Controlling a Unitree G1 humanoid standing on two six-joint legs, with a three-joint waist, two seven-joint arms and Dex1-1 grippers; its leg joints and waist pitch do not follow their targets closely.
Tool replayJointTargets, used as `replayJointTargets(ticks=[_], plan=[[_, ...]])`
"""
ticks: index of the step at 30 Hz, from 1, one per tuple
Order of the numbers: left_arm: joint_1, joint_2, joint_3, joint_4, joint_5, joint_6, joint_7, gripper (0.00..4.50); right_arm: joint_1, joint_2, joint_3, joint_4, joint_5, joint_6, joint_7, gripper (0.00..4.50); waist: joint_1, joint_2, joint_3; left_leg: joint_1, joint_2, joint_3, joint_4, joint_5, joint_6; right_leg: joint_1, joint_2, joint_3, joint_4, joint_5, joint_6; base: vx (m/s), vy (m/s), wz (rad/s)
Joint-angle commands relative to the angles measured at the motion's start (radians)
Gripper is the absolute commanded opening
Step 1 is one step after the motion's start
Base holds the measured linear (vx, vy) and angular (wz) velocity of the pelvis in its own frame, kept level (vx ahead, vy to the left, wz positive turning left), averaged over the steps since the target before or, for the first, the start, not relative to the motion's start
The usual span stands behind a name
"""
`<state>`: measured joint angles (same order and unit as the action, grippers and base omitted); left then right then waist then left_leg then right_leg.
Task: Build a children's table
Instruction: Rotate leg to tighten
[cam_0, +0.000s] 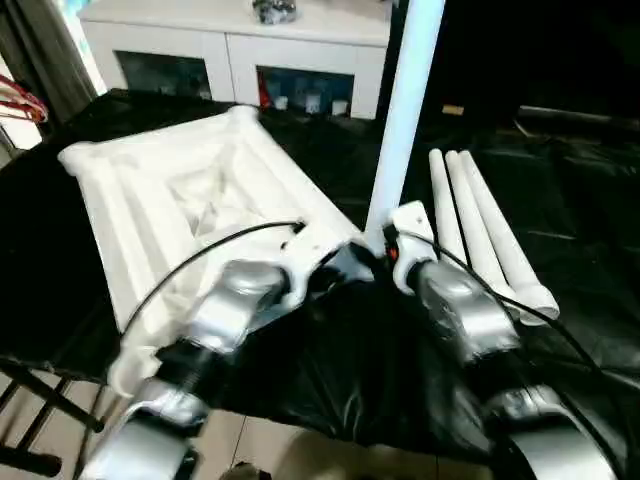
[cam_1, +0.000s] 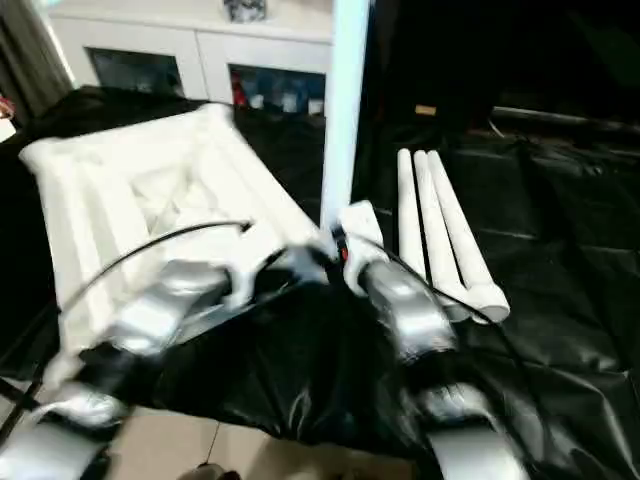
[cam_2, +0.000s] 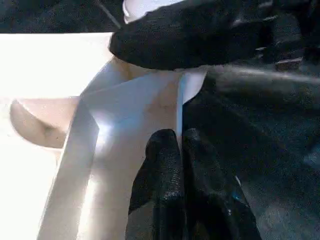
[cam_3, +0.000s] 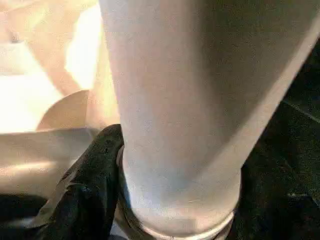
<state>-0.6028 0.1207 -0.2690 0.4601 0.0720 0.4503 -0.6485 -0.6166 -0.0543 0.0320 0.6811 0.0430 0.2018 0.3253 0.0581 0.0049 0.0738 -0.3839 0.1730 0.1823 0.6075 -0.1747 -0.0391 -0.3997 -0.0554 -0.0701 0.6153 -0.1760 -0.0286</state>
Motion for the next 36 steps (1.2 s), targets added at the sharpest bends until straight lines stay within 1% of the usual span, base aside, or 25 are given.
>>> replayJointTargets(ticks=[1, 2, 3, 5, 6, 8, 9, 10, 11, 13, 14, 15, 16, 17, 18, 19, 20, 21, 22, 27, 29, 30, 32, 34, 36], plan=[[-0.058, -0.049, 0.019, -0.020, -0.008, -0.020, 0.062, 0.00, -0.015, 0.085, 0.044, 0.047, 0.024, 0.001, 0.031, 3.29, 0.004, -0.005, -0.086, 0.017, 0.055, -0.026, -0.066, -0.165, 0.027, 0.051, -0.098, 0.054, -0.082, -0.239, -0.191, 0.000, 0.000, 0.00], [-0.053, -0.054, 0.009, -0.025, -0.005, -0.035, 0.049, 0.00, -0.030, 0.096, 0.043, 0.062, 0.023, -0.003, 0.039, 3.29, 0.004, -0.004, -0.086, 0.016, 0.055, -0.025, -0.064, -0.157, 0.037, 0.052, -0.100, 0.055, -0.081, -0.221, -0.198, 0.000, 0.000, 0.00], [-0.053, -0.054, 0.009, -0.025, -0.005, -0.035, 0.049, 0.00, -0.030, 0.096, 0.043, 0.062, 0.023, -0.003, 0.039, 3.43, 0.005, -0.004, -0.087, 0.014, 0.054, -0.026, -0.064, -0.147, 0.041, 0.054, -0.100, 0.054, -0.079, -0.208, -0.200, 0.000, 0.000, 0.00], [-0.050, -0.053, 0.003, -0.031, -0.004, -0.041, 0.039, 0.00, -0.042, 0.101, 0.039, 0.079, 0.021, -0.013, 0.043, 3.43, 0.004, -0.003, -0.088, 0.013, 0.056, -0.026, -0.064, -0.131, 0.051, 0.054, -0.098, 0.054, -0.074, -0.173, -0.208, 0.000, 0.000, 0.00], [-0.046, -0.049, 0.001, -0.037, -0.006, -0.041, 0.031, 0.00, -0.045, 0.099, 0.039, 0.081, 0.016, -0.019, 0.042, 3.76, 0.005, -0.002, -0.088, 0.015, 0.056, -0.025, -0.064, -0.129, 0.055, 0.054, -0.097, 0.053, -0.073, -0.163, -0.214, 0.000, 0.000, 0.00], [-0.035, -0.031, -0.006, -0.054, -0.011, -0.051, 0.000, 0.00, -0.054, 0.082, 0.046, 0.090, -0.004, -0.051, 0.051, 3.87, 0.005, -0.003, -0.086, 0.016, 0.057, -0.024, -0.064, -0.139, 0.054, 0.053, -0.100, 0.054, -0.074, -0.171, -0.218, 0.000, 0.000, 0.00], [-0.028, -0.018, -0.011, -0.065, -0.015, -0.061, -0.016, 0.00, -0.057, 0.068, 0.046, 0.094, -0.006, -0.063, 0.062, 3.87, 0.005, -0.005, -0.086, 0.016, 0.057, -0.024, -0.065, -0.146, 0.053, 0.053, -0.100, 0.053, -0.076, -0.181, -0.217, 0.000, 0.000, 0.00], [-0.022, -0.008, -0.014, -0.074, -0.021, -0.066, -0.034, 0.00, -0.055, 0.055, 0.044, 0.087, 0.001, -0.065, 0.088, 3.87, 0.004, -0.005, -0.085, 0.015, 0.056, -0.025, -0.065, -0.153, 0.053, 0.055, -0.100, 0.054, -0.076, -0.193, -0.215, 0.000, 0.000, 0.00], [-0.016, 0.004, -0.016, -0.082, -0.024, -0.070, -0.051, 0.00, -0.050, 0.041, 0.046, 0.076, 0.003, -0.066, 0.114, 3.87, 0.003, -0.003, -0.085, 0.014, 0.056, -0.025, -0.065, -0.156, 0.053, 0.056, -0.101, 0.054, -0.077, -0.200, -0.213, 0.000, 0.000, 0.00], [-0.004, 0.027, -0.019, -0.095, -0.032, -0.083, -0.091, 0.00, -0.034, 0.007, 0.058, 0.046, 0.003, -0.063, 0.180, 3.87, 0.003, -0.003, -0.085, 0.017, 0.058, -0.024, -0.065, -0.163, 0.053, 0.054, -0.099, 0.054, -0.077, -0.205, -0.213, 0.000, 0.000, 0.00], [-0.004, 0.027, -0.019, -0.095, -0.032, -0.083, -0.091, 0.00, -0.034, 0.007, 0.058, 0.046, 0.003, -0.063, 0.180, 3.87, 0.004, -0.003, -0.085, 0.015, 0.059, -0.024, -0.065, -0.156, 0.056, 0.055, -0.100, 0.055, -0.075, -0.195, -0.215, 0.000, 0.000, 0.00], [0.009, 0.054, -0.022, -0.108, -0.037, -0.096, -0.134, 0.00, -0.009, -0.032, 0.080, 0.006, 0.000, -0.063, 0.257, 3.87, 0.004, 0.001, -0.085, 0.016, 0.059, -0.024, -0.065, -0.154, 0.057, 0.053, -0.099, 0.055, -0.075, -0.190, -0.217, 0.000, 0.000, 0.00], [0.016, 0.071, -0.023, -0.115, -0.042, -0.099, -0.159, 0.00, 0.007, -0.056, 0.091, -0.021, 0.004, -0.056, 0.302, 3.87, 0.008, -0.002, -0.085, 0.016, 0.060, -0.023, -0.064, -0.149, 0.062, 0.055, -0.098, 0.055, -0.075, -0.177, -0.213, 0.000, 0.000, 0.00], [0.016, 0.071, -0.023, -0.115, -0.042, -0.099, -0.159, 0.00, 0.007, -0.056, 0.091, -0.021, 0.004, -0.056, 0.302, 3.87, 0.009, -0.001, -0.086, 0.016, 0.062, -0.024, -0.065, -0.142, 0.065, 0.054, -0.098, 0.055, -0.070, -0.162, -0.217, 0.000, 0.000, 0.00], [0.022, 0.089, -0.025, -0.120, -0.045, -0.110, -0.184, 0.00, 0.024, -0.079, 0.098, -0.048, 0.009, -0.052, 0.344, 3.87, 0.008, 0.003, -0.086, 0.016, 0.062, -0.025, -0.065, -0.141, 0.065, 0.053, -0.098, 0.055, -0.069, -0.157, -0.222, 0.000, 0.000, 0.00], [0.025, 0.101, -0.027, -0.121, -0.046, -0.124, -0.200, 0.00, 0.033, -0.092, 0.102, -0.064, 0.013, -0.047, 0.365, 3.87, 0.012, 0.001, -0.085, 0.020, 0.061, -0.024, -0.065, -0.155, 0.067, 0.051, -0.097, 0.055, -0.075, -0.169, -0.220, 0.000, 0.000, 0.00], [0.031, 0.122, -0.030, -0.124, -0.051, -0.145, -0.231, 0.00, 0.049, -0.113, 0.107, -0.092, 0.021, -0.041, 0.405, 3.87, 0.012, 0.000, -0.084, 0.019, 0.060, -0.024, -0.065, -0.158, 0.066, 0.053, -0.096, 0.055, -0.075, -0.174, -0.218, 0.000, 0.000, 0.00], [0.036, 0.139, -0.031, -0.127, -0.058, -0.163, -0.261, 0.00, 0.064, -0.133, 0.114, -0.119, 0.027, -0.034, 0.440, 3.87, 0.012, 0.002, -0.084, 0.019, 0.062, -0.024, -0.066, -0.164, 0.062, 0.052, -0.097, 0.056, -0.074, -0.182, -0.217, 0.000, 0.000, 0.00], [0.041, 0.156, -0.032, -0.130, -0.066, -0.183, -0.291, 0.00, 0.079, -0.152, 0.122, -0.147, 0.033, -0.026, 0.474, 3.87, 0.015, 0.001, -0.083, 0.019, 0.062, -0.024, -0.067, -0.170, 0.059, 0.052, -0.096, 0.056, -0.075, -0.192, -0.211, 0.000, 0.000, 0.00], [0.056, 0.232, -0.040, -0.139, -0.084, -0.216, -0.408, 0.00, 0.136, -0.237, 0.162, -0.261, 0.056, 0.013, 0.617, 3.87, 0.028, 0.000, -0.082, 0.022, 0.064, -0.024, -0.069, -0.182, 0.051, 0.049, -0.098, 0.057, -0.076, -0.226, -0.202, 0.000, 0.000, 0.00], [0.057, 0.245, -0.041, -0.136, -0.086, -0.227, -0.429, 0.00, 0.144, -0.248, 0.165, -0.280, 0.059, 0.020, 0.634, 3.87, 0.031, 0.001, -0.081, 0.023, 0.064, -0.024, -0.070, -0.186, 0.049, 0.046, -0.097, 0.058, -0.078, -0.235, -0.199, 0.000, 0.000, 0.00], [0.058, 0.250, -0.041, -0.136, -0.089, -0.228, -0.437, 0.00, 0.146, -0.251, 0.166, -0.285, 0.060, 0.022, 0.639, 3.87, 0.030, 0.001, -0.081, 0.022, 0.064, -0.024, -0.070, -0.187, 0.046, 0.048, -0.098, 0.057, -0.077, -0.237, -0.201, 0.000, 0.000, 0.00], [0.063, 0.266, -0.044, -0.139, -0.098, -0.236, -0.465, 0.00, 0.150, -0.257, 0.166, -0.300, 0.061, 0.028, 0.651, 3.71, 0.031, 0.001, -0.081, 0.024, 0.064, -0.025, -0.070, -0.196, 0.037, 0.046, -0.098, 0.057, -0.079, -0.257, -0.197, 0.000, 0.000, 0.00], [0.064, 0.271, -0.045, -0.139, -0.100, -0.237, -0.475, 0.00, 0.150, -0.260, 0.168, -0.305, 0.063, 0.032, 0.654, 3.43, 0.031, 0.001, -0.081, 0.023, 0.064, -0.025, -0.071, -0.195, 0.034, 0.046, -0.098, 0.057, -0.079, -0.257, -0.197, 0.000, 0.000, 0.00], [0.066, 0.277, -0.046, -0.138, -0.100, -0.241, -0.487, 0.00, 0.151, -0.264, 0.172, -0.313, 0.065, 0.037, 0.659, 3.37, 0.031, 0.000, -0.081, 0.021, 0.063, -0.025, -0.070, -0.187, 0.036, 0.047, -0.099, 0.057, -0.078, -0.249, -0.197, 0.000, 0.000, 0.00]])
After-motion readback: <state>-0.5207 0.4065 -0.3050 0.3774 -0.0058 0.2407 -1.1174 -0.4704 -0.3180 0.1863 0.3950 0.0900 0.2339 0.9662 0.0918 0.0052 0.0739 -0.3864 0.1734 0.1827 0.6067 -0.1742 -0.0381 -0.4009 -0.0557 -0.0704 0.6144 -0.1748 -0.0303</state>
